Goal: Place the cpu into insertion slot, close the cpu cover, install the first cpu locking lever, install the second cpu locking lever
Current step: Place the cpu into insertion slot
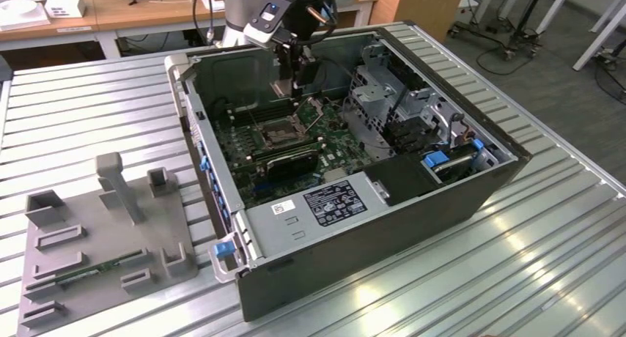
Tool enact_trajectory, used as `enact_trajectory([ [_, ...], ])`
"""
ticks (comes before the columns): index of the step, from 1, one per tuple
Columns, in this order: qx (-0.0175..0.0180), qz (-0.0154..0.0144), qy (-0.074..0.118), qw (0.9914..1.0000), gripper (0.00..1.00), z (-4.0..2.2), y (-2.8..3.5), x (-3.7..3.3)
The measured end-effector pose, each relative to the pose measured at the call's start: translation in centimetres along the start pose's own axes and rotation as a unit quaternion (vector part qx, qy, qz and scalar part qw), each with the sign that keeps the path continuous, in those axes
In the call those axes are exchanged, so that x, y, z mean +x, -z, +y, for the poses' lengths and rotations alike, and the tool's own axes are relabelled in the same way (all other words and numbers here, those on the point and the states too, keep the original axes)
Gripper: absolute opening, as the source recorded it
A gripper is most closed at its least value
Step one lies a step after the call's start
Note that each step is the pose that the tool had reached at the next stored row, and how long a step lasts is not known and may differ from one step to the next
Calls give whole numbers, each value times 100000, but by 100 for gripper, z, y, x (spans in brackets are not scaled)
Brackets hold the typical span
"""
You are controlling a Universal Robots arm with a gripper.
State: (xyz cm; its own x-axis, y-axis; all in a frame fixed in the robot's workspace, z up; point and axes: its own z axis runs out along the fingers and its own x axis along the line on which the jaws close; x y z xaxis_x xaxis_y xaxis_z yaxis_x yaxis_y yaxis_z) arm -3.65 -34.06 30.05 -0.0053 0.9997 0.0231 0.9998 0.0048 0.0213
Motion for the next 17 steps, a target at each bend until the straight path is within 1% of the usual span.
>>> enact_trajectory([
  [6,7,-18,1,100000,54,-1,-21,-1],
  [17,6,-18,0,100000,54,-1,-38,-1],
])
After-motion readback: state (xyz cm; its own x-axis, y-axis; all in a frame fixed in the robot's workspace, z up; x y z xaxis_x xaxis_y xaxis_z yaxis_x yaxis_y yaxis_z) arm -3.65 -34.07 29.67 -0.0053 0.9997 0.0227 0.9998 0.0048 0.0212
